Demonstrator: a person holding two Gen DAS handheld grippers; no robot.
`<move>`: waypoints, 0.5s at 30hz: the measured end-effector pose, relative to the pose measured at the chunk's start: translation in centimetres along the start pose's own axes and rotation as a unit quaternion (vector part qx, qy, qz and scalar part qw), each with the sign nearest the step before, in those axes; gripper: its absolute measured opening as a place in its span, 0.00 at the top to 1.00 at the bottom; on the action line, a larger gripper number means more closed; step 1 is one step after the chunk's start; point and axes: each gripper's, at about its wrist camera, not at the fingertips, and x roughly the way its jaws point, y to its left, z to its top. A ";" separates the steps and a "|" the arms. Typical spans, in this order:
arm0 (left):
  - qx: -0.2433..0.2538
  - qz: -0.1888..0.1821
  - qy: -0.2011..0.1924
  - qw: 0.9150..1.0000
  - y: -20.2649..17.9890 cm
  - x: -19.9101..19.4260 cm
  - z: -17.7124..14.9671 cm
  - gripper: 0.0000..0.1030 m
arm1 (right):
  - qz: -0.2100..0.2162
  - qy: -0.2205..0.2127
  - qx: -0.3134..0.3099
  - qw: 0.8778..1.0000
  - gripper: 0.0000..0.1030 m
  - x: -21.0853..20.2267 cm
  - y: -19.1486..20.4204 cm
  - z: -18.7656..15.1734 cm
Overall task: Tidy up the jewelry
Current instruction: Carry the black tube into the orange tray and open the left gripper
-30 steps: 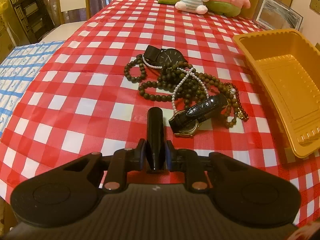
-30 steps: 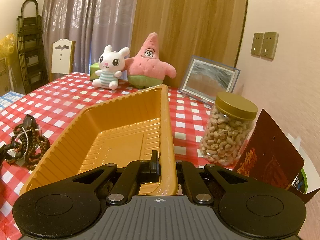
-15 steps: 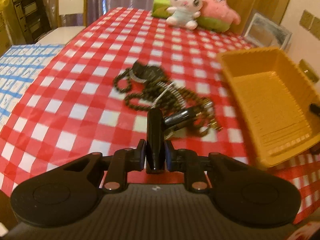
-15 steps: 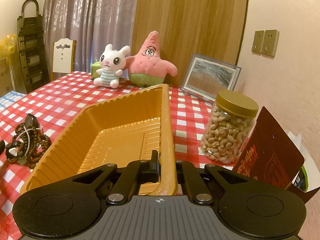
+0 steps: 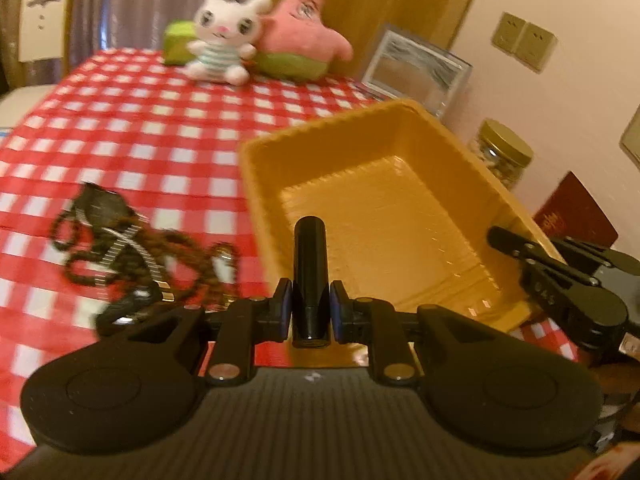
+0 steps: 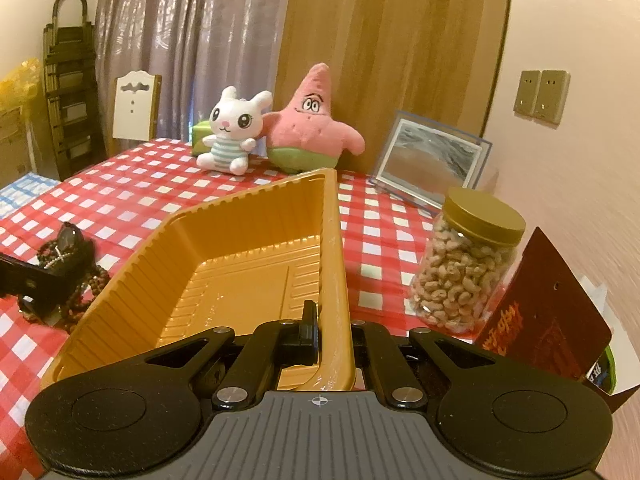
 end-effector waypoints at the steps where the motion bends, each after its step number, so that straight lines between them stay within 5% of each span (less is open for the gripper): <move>1: 0.000 -0.001 0.006 1.000 -0.2 0.6 -0.1 0.83 | 0.001 0.000 0.000 1.000 0.97 0.1 0.0 0.0; 8: -0.018 -0.001 0.041 0.999 -0.7 3.0 -1.0 0.83 | 0.007 -0.001 -0.001 1.000 0.97 0.3 -0.4 0.0; 15: -0.029 0.002 0.034 0.999 -0.9 2.7 -1.1 0.79 | 0.014 -0.002 -0.006 1.000 0.97 0.4 -0.6 -0.1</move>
